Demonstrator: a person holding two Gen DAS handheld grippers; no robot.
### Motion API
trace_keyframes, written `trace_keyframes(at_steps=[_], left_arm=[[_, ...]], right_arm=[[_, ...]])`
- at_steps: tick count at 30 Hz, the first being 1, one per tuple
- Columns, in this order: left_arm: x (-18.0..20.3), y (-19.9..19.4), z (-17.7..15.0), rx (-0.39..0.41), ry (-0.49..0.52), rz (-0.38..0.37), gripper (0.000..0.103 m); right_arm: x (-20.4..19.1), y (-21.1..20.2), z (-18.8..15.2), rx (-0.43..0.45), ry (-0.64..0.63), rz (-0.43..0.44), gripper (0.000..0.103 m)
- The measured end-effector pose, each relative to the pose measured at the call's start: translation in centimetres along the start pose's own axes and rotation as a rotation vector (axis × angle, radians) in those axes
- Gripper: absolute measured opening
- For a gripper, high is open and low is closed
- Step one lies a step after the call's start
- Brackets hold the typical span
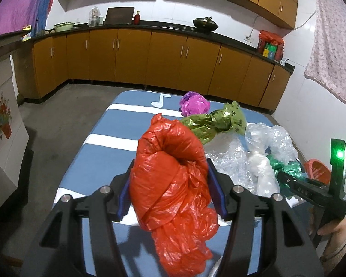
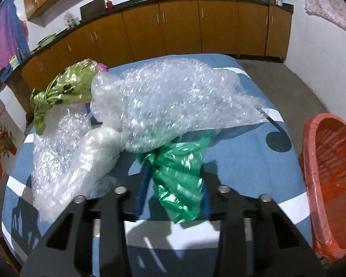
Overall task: Collect trash
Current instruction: 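Lift the green bag toward the basket with the right tool while the left holds the red bag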
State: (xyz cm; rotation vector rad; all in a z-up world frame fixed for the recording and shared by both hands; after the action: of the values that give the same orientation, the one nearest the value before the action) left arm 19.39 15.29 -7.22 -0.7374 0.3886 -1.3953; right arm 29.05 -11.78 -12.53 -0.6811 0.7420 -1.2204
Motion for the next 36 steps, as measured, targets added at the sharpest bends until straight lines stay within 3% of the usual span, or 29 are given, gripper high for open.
trace_keyframes(at_steps=[5, 16, 36], left_arm=[[0.3, 0.0, 0.0, 0.000, 0.002, -0.011, 0.056], [1.9, -1.0, -0.3, 0.010, 0.016, -0.040, 0.056], [9.9, -2.8, -1.1, 0.014, 0.136, -0.151, 0.056]], right_arm=[[-0.1, -0.9, -0.8, 0.003, -0.011, 0.022, 0.019], [1.2, -5.7, -4.0, 0.045, -0.026, 0.065, 0.019], [8.3, -14.1, -5.1, 0.221, 0.097, -0.166, 0.019]])
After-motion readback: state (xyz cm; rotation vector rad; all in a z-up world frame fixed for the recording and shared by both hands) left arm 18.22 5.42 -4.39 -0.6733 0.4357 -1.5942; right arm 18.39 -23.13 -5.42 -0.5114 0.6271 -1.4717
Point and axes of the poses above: each gripper's, at about its wrist camera, not at the fingertips, and y roughly the way its jaws point, x to its right, z to its top, the point moved 4 cm from there along y, roughly the way its jaws point, and after that the axes turned 6 degrees about -x, right-handed, at the moved point
